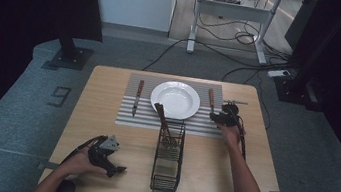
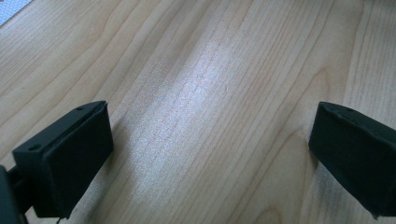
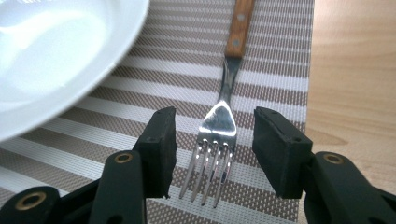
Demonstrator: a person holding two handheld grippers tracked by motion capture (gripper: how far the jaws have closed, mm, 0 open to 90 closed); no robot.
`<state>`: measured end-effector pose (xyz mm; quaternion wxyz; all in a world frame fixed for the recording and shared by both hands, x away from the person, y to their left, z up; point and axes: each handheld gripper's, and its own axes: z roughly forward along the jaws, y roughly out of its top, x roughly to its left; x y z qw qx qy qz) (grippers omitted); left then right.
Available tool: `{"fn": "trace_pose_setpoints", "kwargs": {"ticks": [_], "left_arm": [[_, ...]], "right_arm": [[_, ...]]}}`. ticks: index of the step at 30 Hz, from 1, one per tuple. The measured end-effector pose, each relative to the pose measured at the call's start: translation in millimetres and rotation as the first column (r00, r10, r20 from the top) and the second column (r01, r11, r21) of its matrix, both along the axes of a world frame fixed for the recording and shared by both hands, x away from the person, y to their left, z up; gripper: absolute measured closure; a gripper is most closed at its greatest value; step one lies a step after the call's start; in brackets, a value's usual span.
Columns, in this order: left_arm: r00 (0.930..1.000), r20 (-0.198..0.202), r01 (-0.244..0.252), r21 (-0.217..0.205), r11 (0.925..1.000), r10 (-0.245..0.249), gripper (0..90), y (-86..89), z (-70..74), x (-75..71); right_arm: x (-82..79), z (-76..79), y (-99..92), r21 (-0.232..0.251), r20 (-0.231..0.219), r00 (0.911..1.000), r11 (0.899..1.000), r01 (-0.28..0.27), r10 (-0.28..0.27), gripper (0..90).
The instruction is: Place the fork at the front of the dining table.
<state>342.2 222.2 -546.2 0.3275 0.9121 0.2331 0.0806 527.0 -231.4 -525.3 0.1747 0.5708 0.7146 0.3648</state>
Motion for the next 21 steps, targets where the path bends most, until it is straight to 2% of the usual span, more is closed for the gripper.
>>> {"fn": "trace_pose_setpoints", "kwargs": {"ticks": [5, 9, 11, 14, 16, 19, 21], "left_arm": [[1.0, 0.0, 0.001, -0.001, 1.0, -0.001, 0.0, 0.0, -0.1, 0.0], [1.0, 0.0, 0.002, -0.002, 1.0, -0.002, 0.0, 0.1, -0.1, 0.1], [1.0, 0.0, 0.002, -0.002, 1.0, -0.002, 0.0, 0.1, -0.1, 0.2], [1.0, 0.0, 0.003, -0.002, 1.0, -0.003, 0.0, 0.1, -0.1, 0.2], [1.0, 0.0, 0.003, -0.001, 1.0, -0.003, 0.0, 0.1, -0.1, 0.2], [1.0, 0.0, 0.003, -0.001, 1.0, -0.003, 0.0, 0.1, -0.1, 0.2], [1.0, 0.0, 0.002, -0.003, 1.0, -0.002, 0.0, 0.1, -0.2, 0.2]], "right_arm": [[-7.4, 12.6, -0.8, 0.027, 0.052, 0.9984, 0.999, -0.023, 0.022, 45.9], [-16.8, 23.9, -0.9, 0.033, 0.074, 0.9963, 0.998, -0.047, 0.044, 43.6], [-24.8, 28.8, -1.9, 0.034, 0.106, 0.9931, 0.998, -0.053, 0.049, 44.0], [-36.4, 36.0, -6.5, 0.04, 0.123, 0.9906, 0.997, -0.065, 0.06, 43.7], [-43.1, 40.3, -9.2, 0.036, 0.117, 0.9905, 0.996, -0.077, 0.073, 42.1], [-57.9, 45.5, -13.5, 0.043, 0.149, 0.9855, 0.995, -0.089, 0.081, 42.9], [-65.8, 48.5, -15.4, 0.036, 0.146, 0.9845, 0.994, -0.103, 0.097, 41.9]]}}
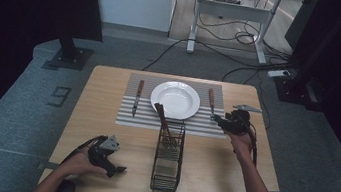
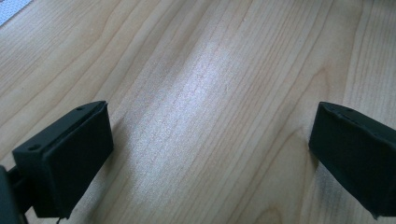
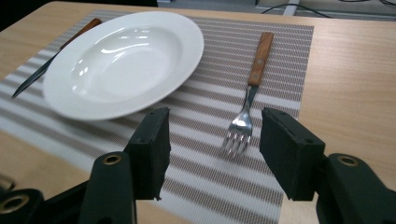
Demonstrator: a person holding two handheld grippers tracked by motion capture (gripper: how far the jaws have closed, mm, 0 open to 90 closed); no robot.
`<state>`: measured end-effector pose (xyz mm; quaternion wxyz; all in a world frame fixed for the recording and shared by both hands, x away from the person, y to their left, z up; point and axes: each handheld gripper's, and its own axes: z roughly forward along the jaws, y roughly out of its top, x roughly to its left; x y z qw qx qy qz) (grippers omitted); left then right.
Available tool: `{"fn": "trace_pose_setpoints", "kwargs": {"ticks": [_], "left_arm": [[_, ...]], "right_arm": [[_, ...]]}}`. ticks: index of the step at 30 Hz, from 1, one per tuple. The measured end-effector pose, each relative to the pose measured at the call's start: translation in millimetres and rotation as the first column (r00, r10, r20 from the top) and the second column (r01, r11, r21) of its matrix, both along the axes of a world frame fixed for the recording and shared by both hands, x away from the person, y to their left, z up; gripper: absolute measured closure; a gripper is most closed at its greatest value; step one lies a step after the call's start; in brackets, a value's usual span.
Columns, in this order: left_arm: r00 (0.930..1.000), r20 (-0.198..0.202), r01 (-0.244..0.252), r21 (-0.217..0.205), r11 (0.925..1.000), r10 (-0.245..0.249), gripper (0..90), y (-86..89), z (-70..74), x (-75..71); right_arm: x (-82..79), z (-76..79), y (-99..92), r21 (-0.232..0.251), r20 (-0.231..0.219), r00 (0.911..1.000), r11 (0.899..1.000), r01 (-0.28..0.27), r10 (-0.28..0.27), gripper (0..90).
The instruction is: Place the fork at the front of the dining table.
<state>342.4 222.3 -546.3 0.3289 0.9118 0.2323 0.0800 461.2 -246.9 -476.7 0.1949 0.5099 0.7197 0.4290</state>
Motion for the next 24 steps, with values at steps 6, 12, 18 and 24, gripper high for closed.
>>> {"fn": "trace_pose_setpoints", "kwargs": {"ticks": [6, 12, 18, 24], "left_arm": [[1.0, 0.002, 0.0, -0.002, 1.0, 0.0, 0.0, 0.0, -0.3, -0.1], [1.0, 0.002, -0.005, -0.004, 1.0, 0.005, 0.0, -0.2, -0.3, -0.3], [1.0, 0.001, -0.007, 0.0, 1.0, 0.007, 0.0, -0.3, -0.1, -0.5], [1.0, 0.001, -0.005, -0.003, 1.0, 0.005, 0.0, 0.0, -0.2, -0.5]], "right_arm": [[-30.4, 7.4, -7.0, 0.024, 0.039, 0.9988, 0.999, -0.032, 0.031, 42.3], [-61.8, 9.7, -4.8, 0.024, 0.061, 0.9941, 0.995, -0.092, 0.09, 41.6], [-91.3, 0.2, -2.0, 0.034, 0.059, 0.9871, 0.988, -0.151, 0.149, 41.5], [-98.4, -7.9, 3.7, 0.008, 0.051, 0.9838, 0.985, -0.172, 0.172, 40.9]]}}
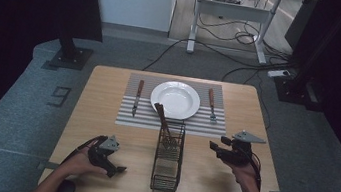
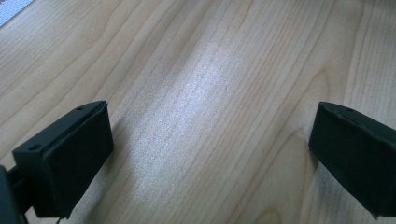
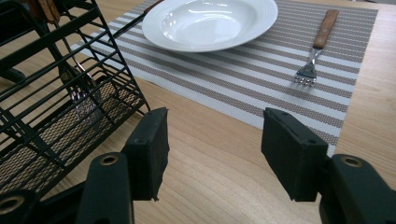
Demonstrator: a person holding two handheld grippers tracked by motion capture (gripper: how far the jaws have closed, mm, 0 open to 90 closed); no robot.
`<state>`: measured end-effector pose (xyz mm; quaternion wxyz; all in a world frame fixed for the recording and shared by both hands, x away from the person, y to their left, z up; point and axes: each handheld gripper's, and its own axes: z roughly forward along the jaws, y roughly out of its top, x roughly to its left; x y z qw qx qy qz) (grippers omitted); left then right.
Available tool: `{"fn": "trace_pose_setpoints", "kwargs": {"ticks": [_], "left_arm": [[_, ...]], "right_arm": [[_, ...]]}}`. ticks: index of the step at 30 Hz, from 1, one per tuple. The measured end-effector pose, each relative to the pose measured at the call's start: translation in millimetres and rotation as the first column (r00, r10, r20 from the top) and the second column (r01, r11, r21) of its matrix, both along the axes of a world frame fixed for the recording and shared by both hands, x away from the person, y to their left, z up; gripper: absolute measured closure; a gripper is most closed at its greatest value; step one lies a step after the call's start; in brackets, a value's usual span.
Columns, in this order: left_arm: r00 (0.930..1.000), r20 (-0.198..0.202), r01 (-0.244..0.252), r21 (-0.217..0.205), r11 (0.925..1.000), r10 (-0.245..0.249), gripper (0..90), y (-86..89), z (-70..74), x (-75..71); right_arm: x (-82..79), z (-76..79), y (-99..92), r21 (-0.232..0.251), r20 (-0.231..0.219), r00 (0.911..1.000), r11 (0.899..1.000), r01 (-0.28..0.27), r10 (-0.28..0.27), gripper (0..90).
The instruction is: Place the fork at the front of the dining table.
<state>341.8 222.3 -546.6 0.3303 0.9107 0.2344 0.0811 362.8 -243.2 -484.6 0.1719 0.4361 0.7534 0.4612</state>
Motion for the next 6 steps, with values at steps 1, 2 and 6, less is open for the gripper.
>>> {"fn": "trace_pose_setpoints", "kwargs": {"ticks": [1, 2, 6], "left_arm": [[1.0, 0.0, 0.0, 0.001, 1.0, 0.0, 0.0, 0.0, 0.0, 0.0], [1.0, 0.0, 0.0, 0.001, 1.0, 0.0, 0.0, 0.0, 0.1, 0.0], [1.0, -0.002, 0.001, 0.003, 1.0, -0.001, 0.0, -0.2, 0.3, 0.2]], "right_arm": [[1.0, -0.6, 0.3, -0.004, -0.002, 1.0, 1.0, 0.001, -0.001, 40.6], [1.8, -1.2, 0.3, -0.007, -0.003, 1.0, 1.0, 0.002, -0.002, 40.3], [2.3, -2.3, -2.3, -0.006, 0.0, 0.9999, 1.0, 0.017, -0.017, 39.1]]}}
